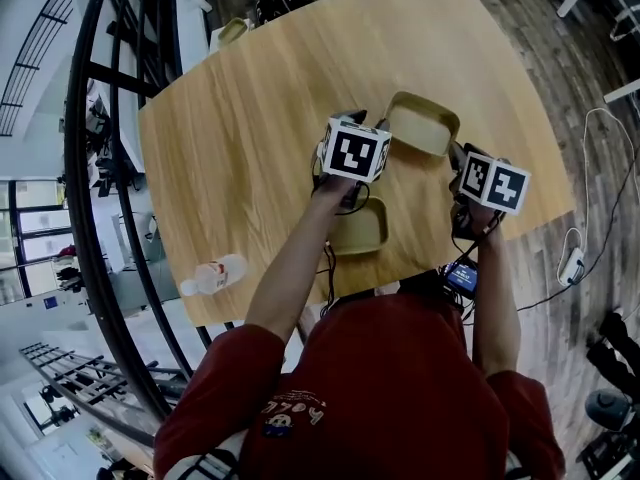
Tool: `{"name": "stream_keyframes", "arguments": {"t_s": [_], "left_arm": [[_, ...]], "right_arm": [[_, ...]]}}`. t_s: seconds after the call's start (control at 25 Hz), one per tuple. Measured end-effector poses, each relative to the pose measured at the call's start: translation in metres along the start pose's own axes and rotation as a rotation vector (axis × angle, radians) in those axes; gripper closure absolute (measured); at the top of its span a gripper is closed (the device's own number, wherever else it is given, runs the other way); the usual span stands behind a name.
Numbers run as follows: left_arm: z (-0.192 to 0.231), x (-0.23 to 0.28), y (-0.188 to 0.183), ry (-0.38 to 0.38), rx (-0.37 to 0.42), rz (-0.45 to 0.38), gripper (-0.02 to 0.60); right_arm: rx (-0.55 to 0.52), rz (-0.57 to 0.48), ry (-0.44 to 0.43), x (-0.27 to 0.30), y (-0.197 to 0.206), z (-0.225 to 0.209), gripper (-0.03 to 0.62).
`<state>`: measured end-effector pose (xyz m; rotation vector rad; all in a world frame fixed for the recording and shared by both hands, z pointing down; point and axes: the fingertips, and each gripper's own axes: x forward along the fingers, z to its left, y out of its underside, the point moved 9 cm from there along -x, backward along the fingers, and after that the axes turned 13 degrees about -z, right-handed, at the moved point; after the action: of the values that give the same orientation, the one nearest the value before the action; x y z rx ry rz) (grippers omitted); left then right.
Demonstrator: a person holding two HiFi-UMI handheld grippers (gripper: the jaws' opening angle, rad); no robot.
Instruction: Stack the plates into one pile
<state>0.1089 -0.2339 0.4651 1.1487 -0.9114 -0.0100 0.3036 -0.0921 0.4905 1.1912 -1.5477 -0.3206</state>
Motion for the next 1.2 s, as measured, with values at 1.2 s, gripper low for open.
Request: {"name": "stream_keyframes", "arguments": {"t_s": [1.2], "left_arm": [[0.005, 0.083, 0.034, -0.018, -0.038, 0.180, 0.534]], "right_arm": [[0.132, 0.085, -0.027, 0.055, 0.020, -0.024, 0.554]]}}
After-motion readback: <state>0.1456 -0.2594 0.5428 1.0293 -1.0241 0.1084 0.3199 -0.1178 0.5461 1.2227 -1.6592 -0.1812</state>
